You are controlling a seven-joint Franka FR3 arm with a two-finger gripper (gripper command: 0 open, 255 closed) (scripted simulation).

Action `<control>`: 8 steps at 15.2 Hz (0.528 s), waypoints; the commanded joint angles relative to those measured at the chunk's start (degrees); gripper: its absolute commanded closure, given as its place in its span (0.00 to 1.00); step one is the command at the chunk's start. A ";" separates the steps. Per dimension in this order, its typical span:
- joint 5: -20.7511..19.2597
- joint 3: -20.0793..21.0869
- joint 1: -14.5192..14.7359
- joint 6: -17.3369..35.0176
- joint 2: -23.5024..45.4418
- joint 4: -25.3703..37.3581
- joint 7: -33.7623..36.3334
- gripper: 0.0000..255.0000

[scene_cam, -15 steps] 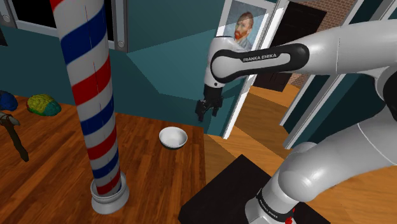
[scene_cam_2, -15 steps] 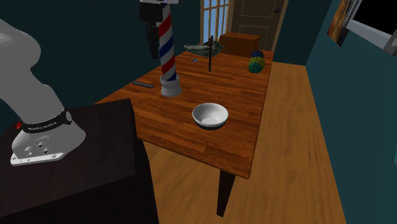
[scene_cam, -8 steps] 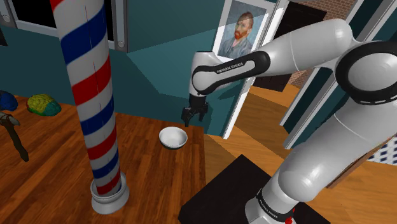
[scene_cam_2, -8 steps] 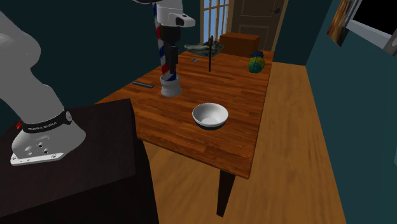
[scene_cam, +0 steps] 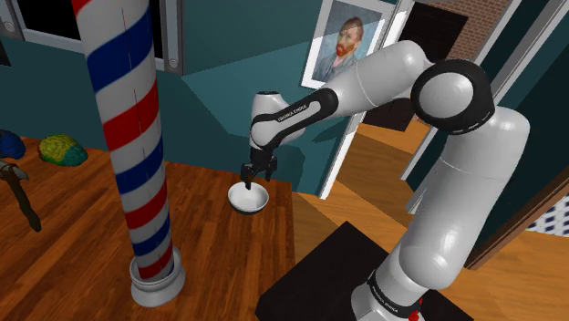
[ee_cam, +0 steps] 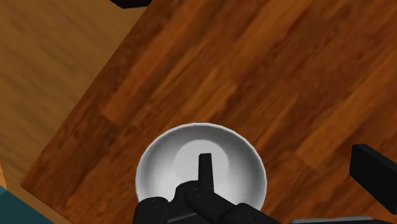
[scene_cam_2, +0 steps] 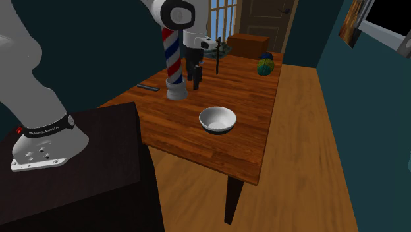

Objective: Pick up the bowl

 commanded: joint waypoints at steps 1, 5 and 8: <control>-0.63 -0.04 0.30 1.69 4.63 2.98 0.59 0.00; -1.71 -0.34 1.03 3.65 13.66 10.14 1.49 0.00; -2.34 -0.65 1.65 4.33 20.47 16.36 1.99 0.00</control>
